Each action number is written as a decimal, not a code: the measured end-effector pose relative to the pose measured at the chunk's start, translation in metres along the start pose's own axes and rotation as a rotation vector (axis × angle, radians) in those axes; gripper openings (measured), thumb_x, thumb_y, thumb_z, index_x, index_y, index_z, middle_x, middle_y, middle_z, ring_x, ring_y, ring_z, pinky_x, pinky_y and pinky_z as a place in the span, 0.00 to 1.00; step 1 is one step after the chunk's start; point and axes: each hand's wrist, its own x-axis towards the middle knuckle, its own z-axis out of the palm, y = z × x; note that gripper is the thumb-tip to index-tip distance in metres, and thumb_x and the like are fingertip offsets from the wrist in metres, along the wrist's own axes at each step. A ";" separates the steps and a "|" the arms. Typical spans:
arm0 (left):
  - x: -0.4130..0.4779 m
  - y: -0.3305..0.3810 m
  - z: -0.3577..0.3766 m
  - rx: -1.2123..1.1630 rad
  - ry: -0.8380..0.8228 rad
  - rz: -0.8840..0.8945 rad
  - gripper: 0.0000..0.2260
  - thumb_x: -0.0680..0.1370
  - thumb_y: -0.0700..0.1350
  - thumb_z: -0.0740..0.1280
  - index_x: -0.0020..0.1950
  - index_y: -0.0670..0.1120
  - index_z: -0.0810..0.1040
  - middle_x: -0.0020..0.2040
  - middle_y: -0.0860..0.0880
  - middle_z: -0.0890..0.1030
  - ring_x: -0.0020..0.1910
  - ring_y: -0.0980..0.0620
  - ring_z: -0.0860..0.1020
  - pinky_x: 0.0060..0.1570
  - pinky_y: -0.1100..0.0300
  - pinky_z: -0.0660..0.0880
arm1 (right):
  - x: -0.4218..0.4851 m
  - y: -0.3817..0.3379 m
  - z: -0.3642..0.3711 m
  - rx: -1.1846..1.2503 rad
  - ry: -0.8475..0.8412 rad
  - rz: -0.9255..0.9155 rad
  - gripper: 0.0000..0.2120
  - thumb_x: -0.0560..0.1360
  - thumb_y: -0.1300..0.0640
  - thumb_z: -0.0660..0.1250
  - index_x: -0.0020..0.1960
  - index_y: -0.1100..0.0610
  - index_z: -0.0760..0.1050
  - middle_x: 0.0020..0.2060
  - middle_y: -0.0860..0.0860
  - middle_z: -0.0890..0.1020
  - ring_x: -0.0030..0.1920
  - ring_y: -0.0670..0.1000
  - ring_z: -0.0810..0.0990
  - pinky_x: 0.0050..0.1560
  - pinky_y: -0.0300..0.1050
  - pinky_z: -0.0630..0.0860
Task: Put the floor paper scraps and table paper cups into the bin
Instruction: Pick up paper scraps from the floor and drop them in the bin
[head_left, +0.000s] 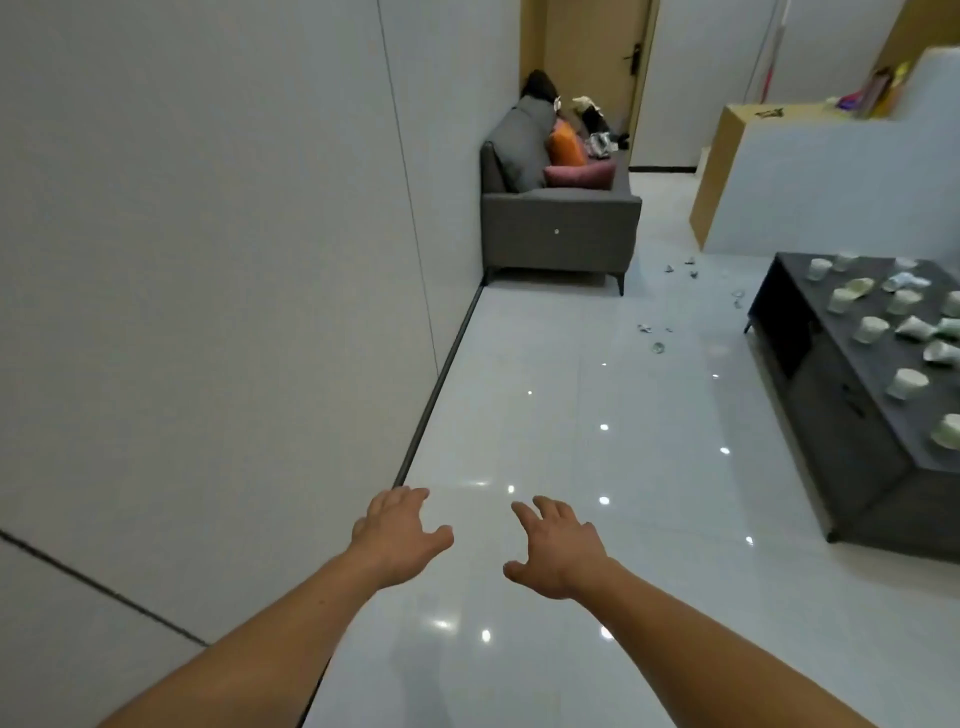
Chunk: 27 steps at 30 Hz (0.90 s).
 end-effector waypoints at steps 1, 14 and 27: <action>0.011 0.023 0.003 0.015 -0.014 0.020 0.32 0.76 0.60 0.61 0.77 0.51 0.56 0.78 0.50 0.56 0.77 0.49 0.51 0.73 0.50 0.55 | 0.004 0.023 -0.008 0.012 0.008 0.027 0.40 0.74 0.36 0.61 0.79 0.48 0.48 0.78 0.53 0.52 0.77 0.56 0.52 0.69 0.60 0.62; 0.146 0.220 0.035 0.069 -0.097 0.212 0.32 0.77 0.59 0.61 0.77 0.51 0.55 0.78 0.49 0.51 0.77 0.49 0.47 0.74 0.50 0.52 | 0.050 0.235 -0.087 0.093 0.081 0.289 0.39 0.75 0.37 0.61 0.79 0.49 0.47 0.77 0.52 0.54 0.76 0.57 0.54 0.67 0.59 0.65; 0.384 0.307 -0.016 0.086 -0.089 0.346 0.33 0.75 0.60 0.61 0.77 0.51 0.56 0.78 0.49 0.54 0.77 0.47 0.49 0.72 0.47 0.55 | 0.206 0.297 -0.186 0.073 0.132 0.425 0.41 0.75 0.36 0.61 0.79 0.47 0.45 0.78 0.51 0.51 0.77 0.56 0.52 0.69 0.59 0.62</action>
